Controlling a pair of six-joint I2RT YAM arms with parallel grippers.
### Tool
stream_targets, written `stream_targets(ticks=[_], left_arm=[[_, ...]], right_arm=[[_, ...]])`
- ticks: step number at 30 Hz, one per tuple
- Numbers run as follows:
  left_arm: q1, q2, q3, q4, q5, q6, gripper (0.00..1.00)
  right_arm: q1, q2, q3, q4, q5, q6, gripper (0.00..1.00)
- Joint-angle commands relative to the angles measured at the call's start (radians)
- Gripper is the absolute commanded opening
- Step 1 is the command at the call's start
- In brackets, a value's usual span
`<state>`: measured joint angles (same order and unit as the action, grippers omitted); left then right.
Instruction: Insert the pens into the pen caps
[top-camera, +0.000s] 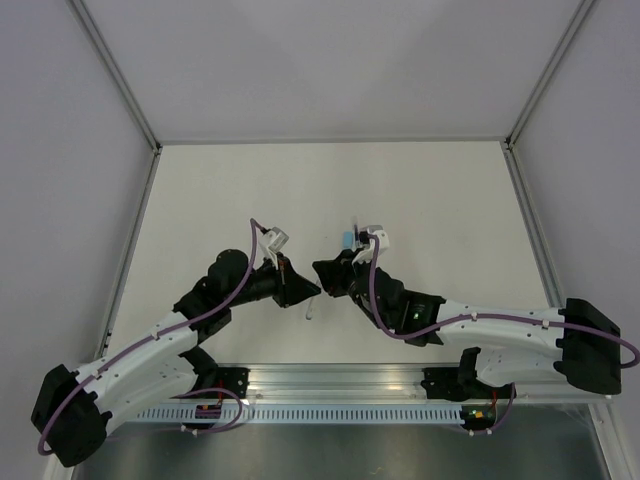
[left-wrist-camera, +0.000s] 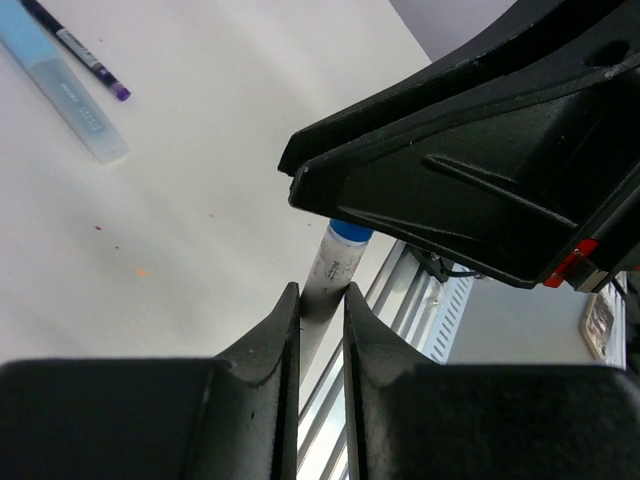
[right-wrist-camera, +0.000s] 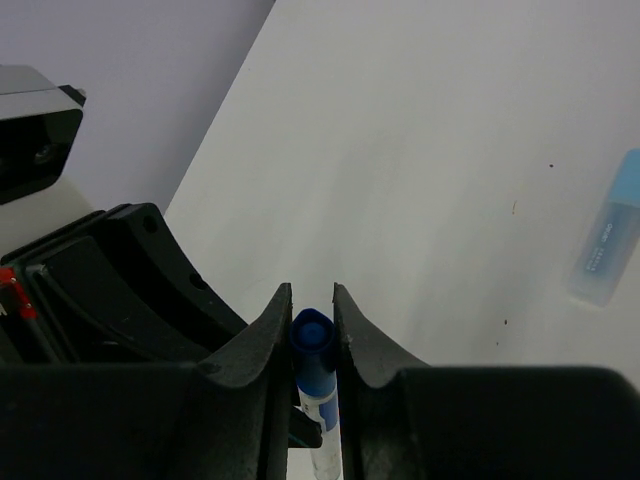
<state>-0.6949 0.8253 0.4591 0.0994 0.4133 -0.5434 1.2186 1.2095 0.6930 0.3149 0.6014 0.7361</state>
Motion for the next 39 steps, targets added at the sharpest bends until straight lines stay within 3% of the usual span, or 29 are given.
stream_targets(ticks=[1,7,10,11,18,25,30,34,39], left_arm=[[0.046,0.024,0.073,0.218,-0.048,0.016,0.02],[0.046,0.015,0.069,0.191,-0.025,0.042,0.02],[0.046,0.008,0.064,0.195,-0.007,0.045,0.02],[0.046,0.008,0.064,0.197,0.004,0.045,0.02],[0.046,0.012,0.039,0.235,0.022,0.033,0.02],[0.046,-0.015,0.026,0.247,0.028,0.02,0.02],[0.046,-0.058,0.033,0.221,0.047,0.011,0.02],[0.046,-0.09,0.043,0.207,0.077,-0.012,0.02],[0.046,-0.129,0.038,0.22,0.111,-0.055,0.02]], right_arm=[[0.073,-0.037,-0.009,-0.005,-0.192,-0.04,0.0],[0.075,-0.076,0.048,-0.039,-0.181,-0.105,0.03],[0.075,-0.105,0.059,-0.046,-0.169,-0.127,0.22],[0.073,-0.122,0.06,-0.051,-0.157,-0.145,0.34],[0.073,-0.2,0.068,-0.092,-0.126,-0.225,0.63],[0.073,-0.28,0.045,-0.18,-0.124,-0.306,0.65],[0.045,-0.33,0.056,-0.327,-0.21,-0.417,0.64],[0.042,-0.298,0.08,-0.346,-0.334,-0.455,0.64],[0.041,-0.203,0.135,-0.346,-0.357,-0.469,0.62]])
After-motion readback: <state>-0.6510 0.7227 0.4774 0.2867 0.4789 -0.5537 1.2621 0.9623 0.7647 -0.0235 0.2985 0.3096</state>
